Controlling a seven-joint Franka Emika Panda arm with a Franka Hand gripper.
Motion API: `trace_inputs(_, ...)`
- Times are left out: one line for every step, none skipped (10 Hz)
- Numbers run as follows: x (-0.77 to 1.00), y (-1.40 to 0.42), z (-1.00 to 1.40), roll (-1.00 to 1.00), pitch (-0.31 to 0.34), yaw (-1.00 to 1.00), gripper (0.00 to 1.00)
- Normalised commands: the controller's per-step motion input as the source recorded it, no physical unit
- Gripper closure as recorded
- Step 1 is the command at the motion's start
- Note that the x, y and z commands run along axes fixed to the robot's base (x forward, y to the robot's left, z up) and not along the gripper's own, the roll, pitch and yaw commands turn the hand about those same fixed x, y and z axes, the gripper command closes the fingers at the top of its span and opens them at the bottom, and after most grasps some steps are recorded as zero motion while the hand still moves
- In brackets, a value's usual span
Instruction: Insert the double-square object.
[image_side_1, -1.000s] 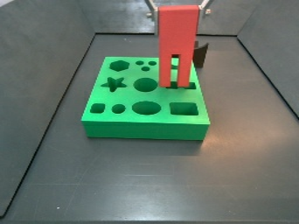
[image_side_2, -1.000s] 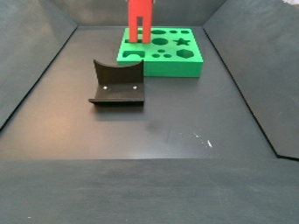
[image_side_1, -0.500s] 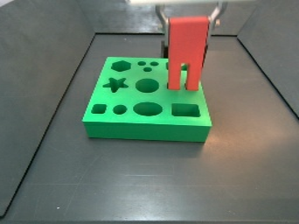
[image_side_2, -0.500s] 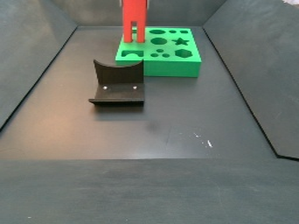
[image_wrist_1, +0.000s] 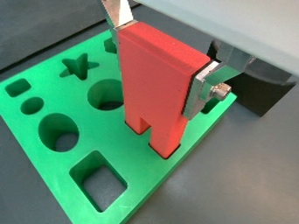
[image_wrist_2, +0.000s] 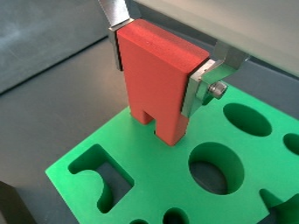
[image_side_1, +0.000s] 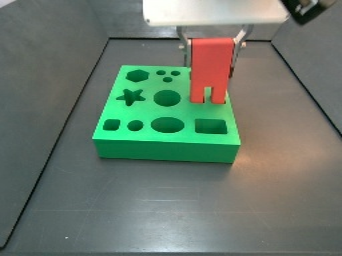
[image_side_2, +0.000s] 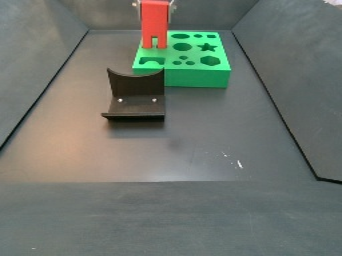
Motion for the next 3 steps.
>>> trace_inputs(0.0,-0.05,-0.3,0.11,-0.004,0.0,1.0)
trace_inputs(0.0,0.0,-0.02,-0.01,-0.046,0.0,1.0)
trace_inputs(0.0,0.0,0.0,0.0,0.0,0.0,1.0)
